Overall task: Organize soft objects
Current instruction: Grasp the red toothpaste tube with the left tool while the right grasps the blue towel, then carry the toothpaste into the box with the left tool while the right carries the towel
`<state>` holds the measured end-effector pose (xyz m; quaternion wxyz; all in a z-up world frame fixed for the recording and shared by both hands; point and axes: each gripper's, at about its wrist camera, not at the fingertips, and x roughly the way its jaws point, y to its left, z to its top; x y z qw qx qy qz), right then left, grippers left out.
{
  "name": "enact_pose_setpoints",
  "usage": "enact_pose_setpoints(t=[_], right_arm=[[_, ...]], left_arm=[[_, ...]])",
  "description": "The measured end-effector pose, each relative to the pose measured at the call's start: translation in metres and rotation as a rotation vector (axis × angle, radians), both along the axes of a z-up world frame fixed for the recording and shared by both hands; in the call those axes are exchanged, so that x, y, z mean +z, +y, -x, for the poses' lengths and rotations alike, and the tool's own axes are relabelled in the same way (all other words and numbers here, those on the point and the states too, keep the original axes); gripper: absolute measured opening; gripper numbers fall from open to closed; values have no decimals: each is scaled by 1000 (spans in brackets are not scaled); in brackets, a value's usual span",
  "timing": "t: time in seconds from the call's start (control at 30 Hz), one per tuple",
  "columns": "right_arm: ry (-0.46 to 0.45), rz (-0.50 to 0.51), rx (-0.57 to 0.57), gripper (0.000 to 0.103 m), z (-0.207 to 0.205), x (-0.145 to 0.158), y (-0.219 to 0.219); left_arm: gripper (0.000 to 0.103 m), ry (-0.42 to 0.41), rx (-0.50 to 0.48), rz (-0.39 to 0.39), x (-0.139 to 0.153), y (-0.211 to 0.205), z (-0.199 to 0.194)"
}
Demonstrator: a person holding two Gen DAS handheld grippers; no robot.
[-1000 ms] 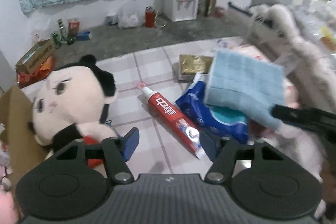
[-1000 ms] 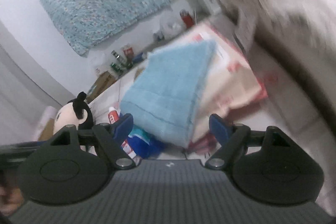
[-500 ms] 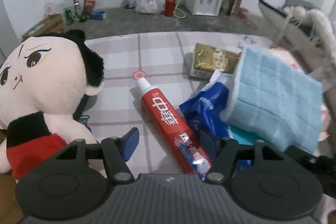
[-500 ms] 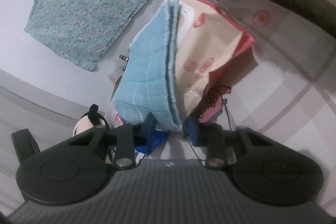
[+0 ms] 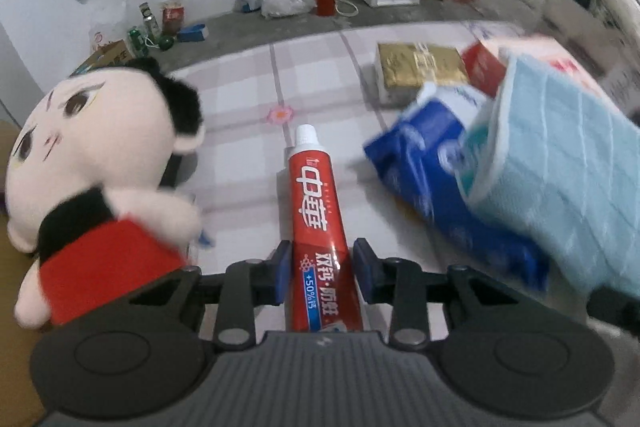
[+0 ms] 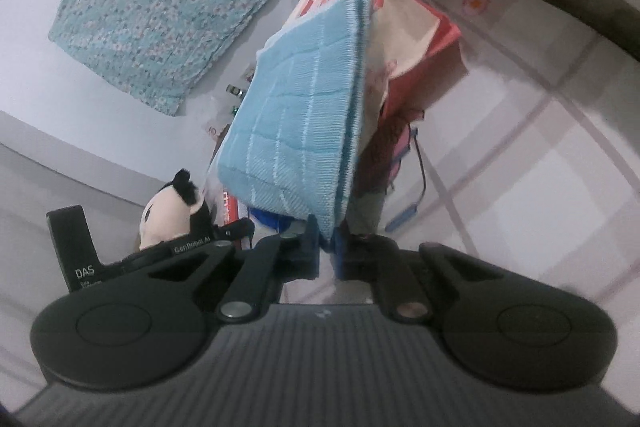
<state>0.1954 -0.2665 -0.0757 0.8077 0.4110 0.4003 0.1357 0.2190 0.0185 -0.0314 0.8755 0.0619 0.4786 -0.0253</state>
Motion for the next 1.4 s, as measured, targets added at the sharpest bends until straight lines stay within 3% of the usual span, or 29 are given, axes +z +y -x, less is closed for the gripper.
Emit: enact_pose_setpoints(t=[0.17,0.27,0.33,0.4,0.43,0.47,0.53,0.63,0.7,0.73,0.8,0.83,0.87,0.93,1.03,1.17,1.3,1.4], right_arm=[[-4,-1,100,5,22,2,20],[-19,-4,165,6,55,-8,29],[-51,15,230,7,69,-11,38],[-77,52,272,17,74,-4,45],[-92,55,284,30,73,-1,47],[-103,49,278,40,68,2,49],[-115,43,248,50,64,7,50],[-143,87,188,54,52,11,54],[-136,80,162,56,42,7,48],[-126,75,131,54,40,7,48],[-102,81,59,40,40,6,46],[-76,109,33,9,38,5,47],[-57,141,19,4,43,-2,43],[-60,120,-6,4,46,-3,41],[-103,205,-39,4,56,7,45],[-243,228,9,4,74,38,49],[-360,209,66,4,90,80,52],[-432,166,125,5,97,112,63]], left_arm=[[35,61,-46,16,4,11,46],[37,67,-100,14,5,18,79],[49,56,-150,-32,6,17,97],[58,40,-178,-94,6,15,105],[60,37,-179,-105,6,15,106],[61,38,-174,-99,6,17,104],[63,57,-148,-65,7,22,98],[74,61,-109,-30,5,27,90],[74,43,-88,-36,2,27,86],[74,35,-86,-28,2,26,85],[67,23,-67,6,0,26,81],[57,18,-54,37,-1,28,80],[35,5,-47,47,-1,27,81],[27,-18,-90,43,0,20,84],[26,-24,-87,-14,2,10,90],[26,16,-50,54,14,19,103],[26,-56,-57,95,51,37,148],[26,-77,-16,174,84,64,175]])
